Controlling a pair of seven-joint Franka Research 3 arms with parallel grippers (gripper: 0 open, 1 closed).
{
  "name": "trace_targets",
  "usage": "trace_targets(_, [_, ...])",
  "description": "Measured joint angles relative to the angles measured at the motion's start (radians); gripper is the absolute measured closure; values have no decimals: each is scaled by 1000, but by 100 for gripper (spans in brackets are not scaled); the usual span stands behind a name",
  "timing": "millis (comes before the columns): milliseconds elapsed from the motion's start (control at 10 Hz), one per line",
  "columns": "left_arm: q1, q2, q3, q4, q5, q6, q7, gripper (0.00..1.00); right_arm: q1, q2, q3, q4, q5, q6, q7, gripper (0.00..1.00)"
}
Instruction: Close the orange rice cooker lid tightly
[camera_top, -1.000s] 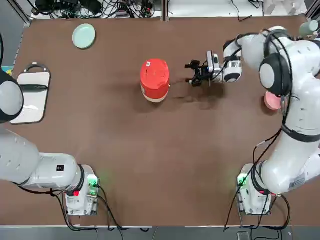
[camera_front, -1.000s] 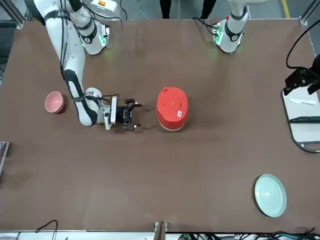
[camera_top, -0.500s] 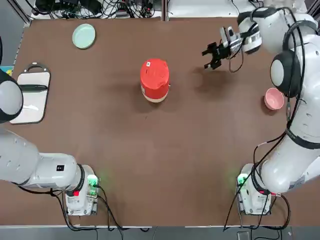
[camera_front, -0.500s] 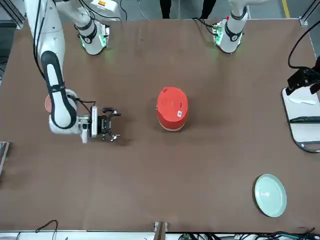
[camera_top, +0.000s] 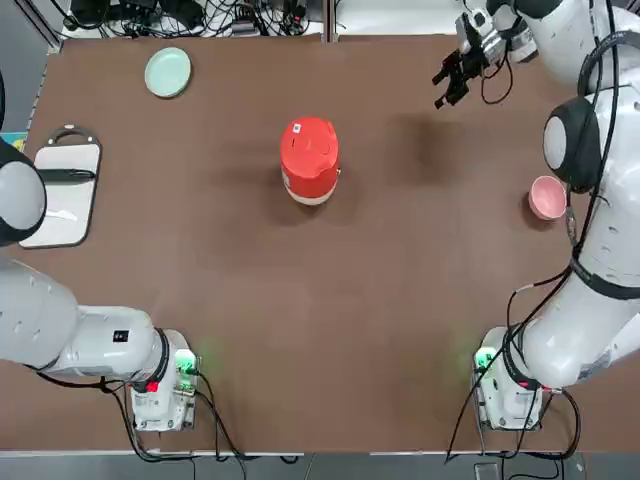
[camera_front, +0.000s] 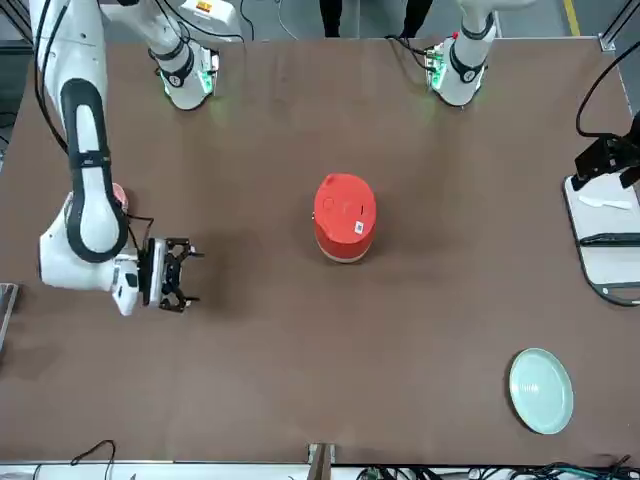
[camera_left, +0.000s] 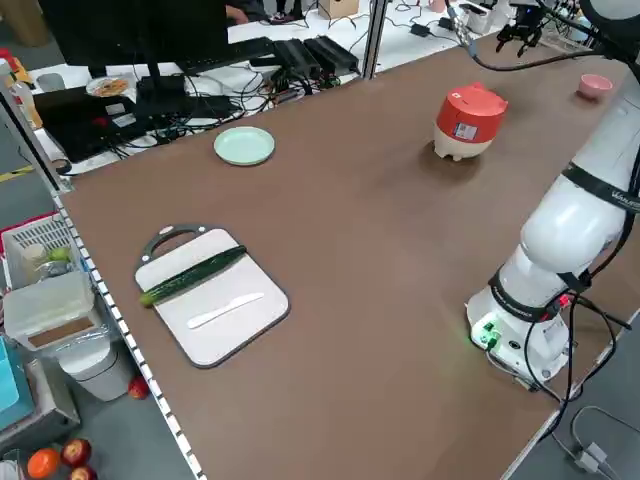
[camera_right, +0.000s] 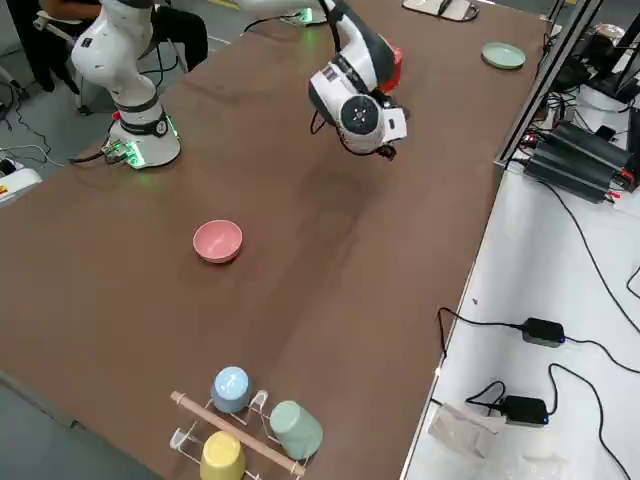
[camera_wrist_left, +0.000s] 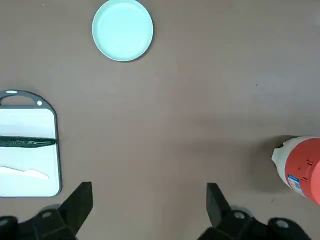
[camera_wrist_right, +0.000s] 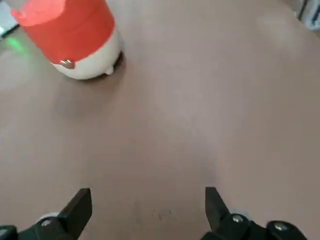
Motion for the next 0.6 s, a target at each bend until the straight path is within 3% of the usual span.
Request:
trace_targets(300, [0, 0, 0, 0, 0, 0, 0, 0, 12, 2, 0, -3, -16, 57, 119, 0])
trace_targets(500, [0, 0, 0, 0, 0, 0, 0, 0, 17, -7, 4, -8, -44, 109, 363, 0])
trace_targets(600, [0, 0, 0, 0, 0, 0, 0, 0, 22, -33, 20, -6, -131, 122, 553, 0])
